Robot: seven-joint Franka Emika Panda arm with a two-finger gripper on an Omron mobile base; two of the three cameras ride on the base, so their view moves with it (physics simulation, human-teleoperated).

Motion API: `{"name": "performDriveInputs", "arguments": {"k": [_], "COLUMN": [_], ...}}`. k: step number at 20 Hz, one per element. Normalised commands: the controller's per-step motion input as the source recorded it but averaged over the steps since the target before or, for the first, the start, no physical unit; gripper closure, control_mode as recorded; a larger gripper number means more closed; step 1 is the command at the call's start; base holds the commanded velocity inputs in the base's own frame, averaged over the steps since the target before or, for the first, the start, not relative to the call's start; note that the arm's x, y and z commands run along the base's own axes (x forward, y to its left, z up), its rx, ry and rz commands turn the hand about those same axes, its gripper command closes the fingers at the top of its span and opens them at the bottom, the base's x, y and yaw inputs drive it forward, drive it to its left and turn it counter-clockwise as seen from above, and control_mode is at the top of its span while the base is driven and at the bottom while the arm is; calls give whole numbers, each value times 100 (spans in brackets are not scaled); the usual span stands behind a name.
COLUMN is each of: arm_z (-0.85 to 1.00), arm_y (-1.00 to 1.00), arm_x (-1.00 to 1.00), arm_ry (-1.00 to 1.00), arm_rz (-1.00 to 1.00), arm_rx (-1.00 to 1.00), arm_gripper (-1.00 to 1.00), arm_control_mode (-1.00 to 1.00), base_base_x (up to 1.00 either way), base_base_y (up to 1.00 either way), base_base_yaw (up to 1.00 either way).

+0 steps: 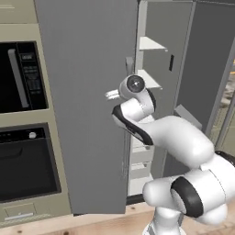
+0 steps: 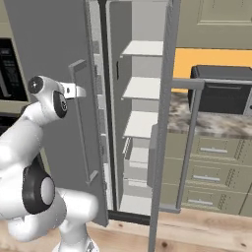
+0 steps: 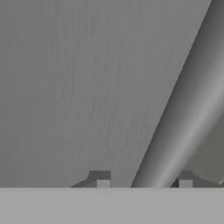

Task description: Open the fridge, grab two sodas, and place both sodas inside the bowl with ice on the dining counter.

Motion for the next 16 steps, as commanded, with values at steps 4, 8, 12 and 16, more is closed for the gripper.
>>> {"name": "performDriveInputs", "arguments": {"k": [4,8,12,16], "arm_z": [-6,-5,-2,2], "arm_y": [100,100,94,21], "arm_x": [-78,-76,-84,-100], "arm_ry": [0,0,0,-7], "arm_rz": [5,6,6,0], "arm_rx": [-8,-6,-2,8], "arm_gripper": [100,100,-100,-100], "arm_control_mode": [-100,-100,-100,-100], "base_base_x": [0,0,0,0], "base_base_y": [0,0,0,0], "base_base_yaw": [0,0,0,0]}}
